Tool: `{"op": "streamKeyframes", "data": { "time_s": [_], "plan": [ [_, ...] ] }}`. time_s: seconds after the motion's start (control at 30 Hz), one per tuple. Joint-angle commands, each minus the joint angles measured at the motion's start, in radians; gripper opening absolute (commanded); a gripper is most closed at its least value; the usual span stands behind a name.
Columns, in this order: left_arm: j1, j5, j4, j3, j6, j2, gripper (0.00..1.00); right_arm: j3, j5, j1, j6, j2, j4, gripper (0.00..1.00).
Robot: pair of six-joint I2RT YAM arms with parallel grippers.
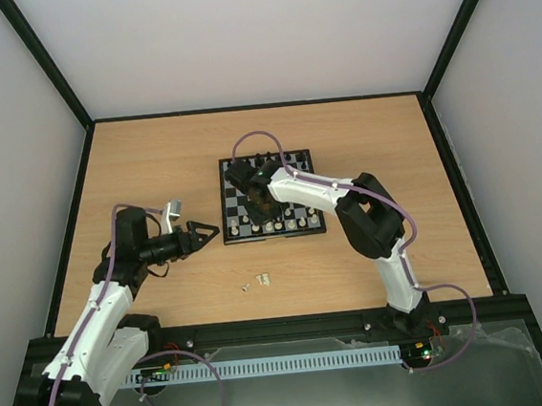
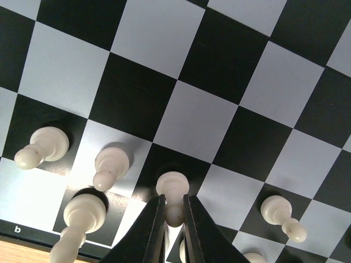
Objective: Set up the chess pieces on the board
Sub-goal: Place the chess piece on the chessboard.
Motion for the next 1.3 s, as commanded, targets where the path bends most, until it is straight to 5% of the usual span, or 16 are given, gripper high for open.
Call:
{"op": "streamKeyframes", "data": {
  "time_s": [0.0,0.57,0.8,1.07,1.27],
  "plan": [
    [0.007,0.02,0.005,-0.011,0.008,0.007,0.75,0.001,-0.008,-0.008,-0.012,0.024,-0.033,0.11],
    [0.007,0.016,0.016,-0.01,0.004,0.022,0.75,0.063,0.007,-0.014,-0.02,-0.005,-0.008,0.31],
    [0.007,0.012,-0.007,0.001,0.013,0.002,0.82,0.042,0.032,-0.015,-0.003,-0.115,0.03,0.48],
    [0.007,0.016,-0.055,-0.008,0.034,-0.022,0.99,-0.228,-0.022,0.033,0.045,-0.462,0.114,0.51],
    [-0.001,0.023,-0.057,-0.052,0.028,-0.028,0.99,-0.527,-0.107,0.098,0.135,-0.721,0.252,0.51]
  ]
}}
